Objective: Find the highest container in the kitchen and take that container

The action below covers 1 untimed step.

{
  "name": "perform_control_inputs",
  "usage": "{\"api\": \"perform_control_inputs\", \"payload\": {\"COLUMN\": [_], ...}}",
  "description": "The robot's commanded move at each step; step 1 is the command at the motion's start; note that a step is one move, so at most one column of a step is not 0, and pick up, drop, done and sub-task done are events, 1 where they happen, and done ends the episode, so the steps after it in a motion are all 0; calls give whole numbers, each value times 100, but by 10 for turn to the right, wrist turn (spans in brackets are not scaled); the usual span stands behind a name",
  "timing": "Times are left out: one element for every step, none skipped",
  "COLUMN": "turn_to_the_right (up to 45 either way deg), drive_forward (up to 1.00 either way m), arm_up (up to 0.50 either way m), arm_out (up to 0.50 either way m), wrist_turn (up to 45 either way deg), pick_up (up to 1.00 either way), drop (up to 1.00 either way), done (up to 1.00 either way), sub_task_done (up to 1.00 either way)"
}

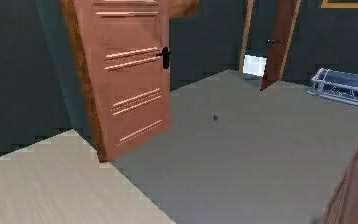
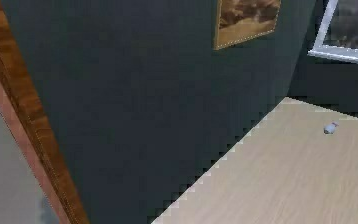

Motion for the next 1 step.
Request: {"api": "perform_control_inputs", "payload": {"turn_to_the_right": [-180], "drive_forward": [0], "arm_up": [0], "arm_out": [0], "wrist_turn": [0], "pick_up": [0], "drop": [0], "done": [0], "sub_task_done": [0]}}
